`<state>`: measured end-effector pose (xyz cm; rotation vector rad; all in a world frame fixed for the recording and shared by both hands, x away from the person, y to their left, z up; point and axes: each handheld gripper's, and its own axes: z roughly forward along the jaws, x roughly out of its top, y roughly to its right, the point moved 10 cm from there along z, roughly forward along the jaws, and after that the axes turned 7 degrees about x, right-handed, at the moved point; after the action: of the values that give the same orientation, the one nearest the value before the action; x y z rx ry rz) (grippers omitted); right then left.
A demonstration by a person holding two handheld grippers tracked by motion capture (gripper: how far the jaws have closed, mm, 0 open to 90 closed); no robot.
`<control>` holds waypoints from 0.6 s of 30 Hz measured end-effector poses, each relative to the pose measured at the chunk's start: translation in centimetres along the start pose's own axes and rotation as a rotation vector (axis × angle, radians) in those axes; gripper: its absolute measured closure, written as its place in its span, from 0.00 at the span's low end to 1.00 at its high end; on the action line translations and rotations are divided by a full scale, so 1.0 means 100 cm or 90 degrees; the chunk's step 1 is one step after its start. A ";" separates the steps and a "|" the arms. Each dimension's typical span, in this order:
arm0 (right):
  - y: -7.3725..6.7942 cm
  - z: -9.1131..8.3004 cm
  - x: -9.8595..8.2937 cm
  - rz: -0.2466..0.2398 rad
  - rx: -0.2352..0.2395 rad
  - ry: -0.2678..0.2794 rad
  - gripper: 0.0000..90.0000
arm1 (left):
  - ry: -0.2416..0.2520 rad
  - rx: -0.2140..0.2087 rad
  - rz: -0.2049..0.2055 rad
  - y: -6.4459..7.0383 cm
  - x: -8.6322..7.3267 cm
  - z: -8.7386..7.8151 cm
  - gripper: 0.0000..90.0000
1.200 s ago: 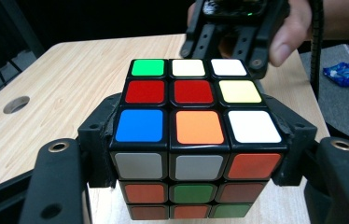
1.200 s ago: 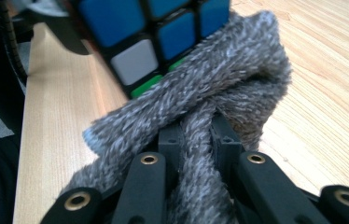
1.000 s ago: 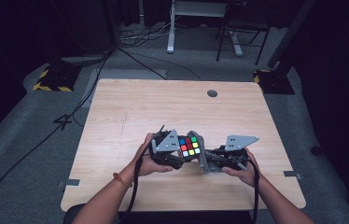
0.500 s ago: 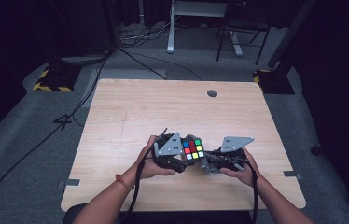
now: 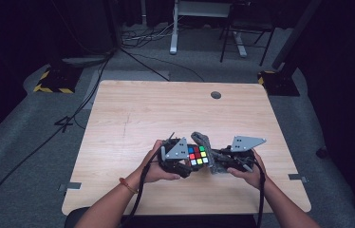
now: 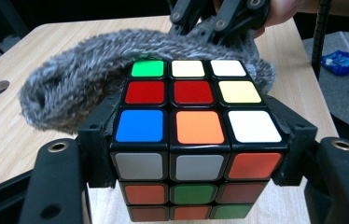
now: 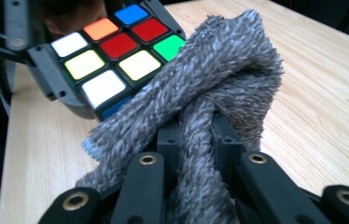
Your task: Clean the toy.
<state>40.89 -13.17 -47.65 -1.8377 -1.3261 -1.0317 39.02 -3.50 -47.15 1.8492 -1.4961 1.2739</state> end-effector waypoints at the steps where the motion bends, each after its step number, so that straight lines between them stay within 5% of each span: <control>1: 0.000 0.000 -0.001 0.001 -0.002 -0.003 0.86 | 0.007 0.000 -0.006 -0.001 0.001 -0.001 0.37; 7: -0.008 0.015 -0.013 -0.003 0.029 -0.058 0.86 | 0.018 0.040 -0.030 -0.015 0.003 -0.009 0.37; 18: -0.001 0.007 -0.009 0.005 0.023 -0.028 0.86 | -0.018 0.036 -0.035 -0.017 -0.011 0.003 0.37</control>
<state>40.82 -13.01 -48.76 -1.8478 -1.3526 -0.9623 40.76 -2.61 -47.91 1.9377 -1.4267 1.2818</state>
